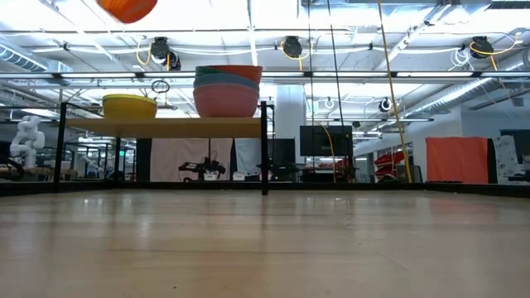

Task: Place and stack bowls onto a shelf
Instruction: Stack the light orange bowl on the green bowl on the shelf

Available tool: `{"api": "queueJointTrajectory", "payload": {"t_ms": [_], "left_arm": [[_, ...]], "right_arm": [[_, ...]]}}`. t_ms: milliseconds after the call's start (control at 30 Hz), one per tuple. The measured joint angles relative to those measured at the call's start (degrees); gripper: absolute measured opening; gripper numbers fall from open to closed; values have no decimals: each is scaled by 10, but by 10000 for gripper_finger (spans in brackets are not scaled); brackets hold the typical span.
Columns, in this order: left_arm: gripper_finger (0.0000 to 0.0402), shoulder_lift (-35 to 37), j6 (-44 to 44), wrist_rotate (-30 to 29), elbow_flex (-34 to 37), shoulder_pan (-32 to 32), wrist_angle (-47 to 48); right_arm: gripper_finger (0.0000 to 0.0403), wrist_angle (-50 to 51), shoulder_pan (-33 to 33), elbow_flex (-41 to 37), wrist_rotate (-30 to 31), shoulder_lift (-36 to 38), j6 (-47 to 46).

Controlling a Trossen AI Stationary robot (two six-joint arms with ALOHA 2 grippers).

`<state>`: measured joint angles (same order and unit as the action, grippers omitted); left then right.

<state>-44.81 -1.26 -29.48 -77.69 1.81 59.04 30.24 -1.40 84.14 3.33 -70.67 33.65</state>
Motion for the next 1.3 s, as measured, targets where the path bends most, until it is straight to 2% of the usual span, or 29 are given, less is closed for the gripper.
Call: {"api": "queueJointTrajectory", "payload": {"t_ms": [133,267,600,833,1033,1300], "left_arm": [[2,-1,-45,-30,0,-22,72],[2,-2,-60,-44,0,-53,103],[2,-2,-56,-52,0,-143,109],[2,-12,-107,-51,0,-211,109],[2,-46,-110,-50,0,-260,108],[2,-102,-105,-32,1,-327,86]], "right_arm": [[183,0,0,0,-1,0,0],[183,0,0,0,-1,0,0],[183,0,0,0,-1,0,0],[183,0,0,0,-1,0,0],[183,0,0,0,-1,0,0],[183,0,0,0,-1,0,-58]]}}
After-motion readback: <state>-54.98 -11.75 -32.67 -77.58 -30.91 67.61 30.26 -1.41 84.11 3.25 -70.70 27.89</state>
